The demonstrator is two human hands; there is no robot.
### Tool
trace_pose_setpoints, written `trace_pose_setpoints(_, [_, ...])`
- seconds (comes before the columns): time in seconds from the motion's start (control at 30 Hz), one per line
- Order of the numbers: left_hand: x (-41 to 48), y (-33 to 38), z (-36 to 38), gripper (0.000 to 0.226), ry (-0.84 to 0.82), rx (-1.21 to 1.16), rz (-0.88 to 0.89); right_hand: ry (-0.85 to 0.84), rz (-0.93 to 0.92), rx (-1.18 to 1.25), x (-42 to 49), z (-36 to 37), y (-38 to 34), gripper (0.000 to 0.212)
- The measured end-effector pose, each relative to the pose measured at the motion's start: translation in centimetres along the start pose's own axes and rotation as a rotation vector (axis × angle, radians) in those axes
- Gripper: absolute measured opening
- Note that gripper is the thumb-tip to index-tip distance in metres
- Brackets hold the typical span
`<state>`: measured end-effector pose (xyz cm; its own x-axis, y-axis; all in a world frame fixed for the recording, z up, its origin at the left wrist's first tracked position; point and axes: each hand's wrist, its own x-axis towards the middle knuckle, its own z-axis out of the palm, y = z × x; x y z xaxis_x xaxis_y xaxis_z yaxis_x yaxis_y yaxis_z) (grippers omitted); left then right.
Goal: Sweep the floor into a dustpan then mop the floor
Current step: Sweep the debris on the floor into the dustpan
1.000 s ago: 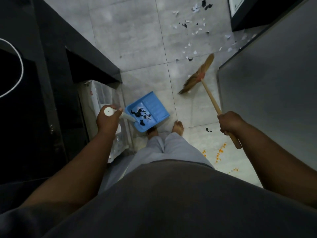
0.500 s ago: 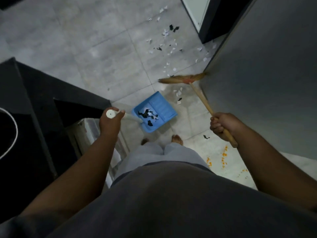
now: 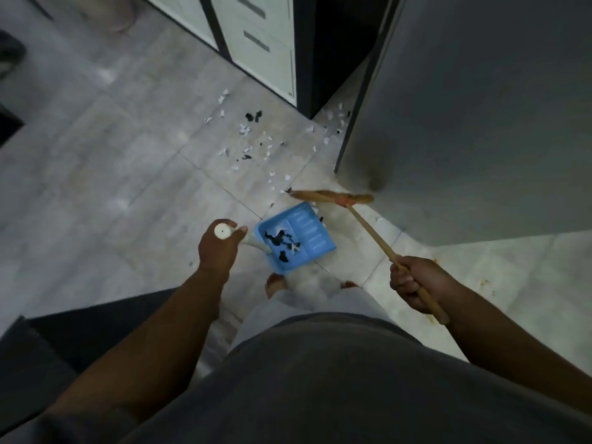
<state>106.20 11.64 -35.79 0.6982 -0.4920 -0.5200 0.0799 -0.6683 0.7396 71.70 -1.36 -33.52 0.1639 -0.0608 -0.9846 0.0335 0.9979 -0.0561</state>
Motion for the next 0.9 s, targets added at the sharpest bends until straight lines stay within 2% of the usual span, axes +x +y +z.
trace_pose_setpoints(0.27, [5.1, 4.4, 1.5, 0.015, -0.251, 0.161, 0.12, -0.008, -0.059, 0.368, -0.7, -0.7, 5.1, 0.035])
trace_pose_setpoints(0.63, [7.1, 9.2, 9.6, 0.018, -0.438, 0.363, 0.256, -0.041, -0.114, 0.855, 1.1, -7.3, 8.4, 0.033])
trace_pose_setpoints(0.9, [8.8, 11.3, 13.4, 0.02, -0.57, 0.447, 0.305, 0.045, -0.2, 1.116, 1.7, -9.1, 9.6, 0.028])
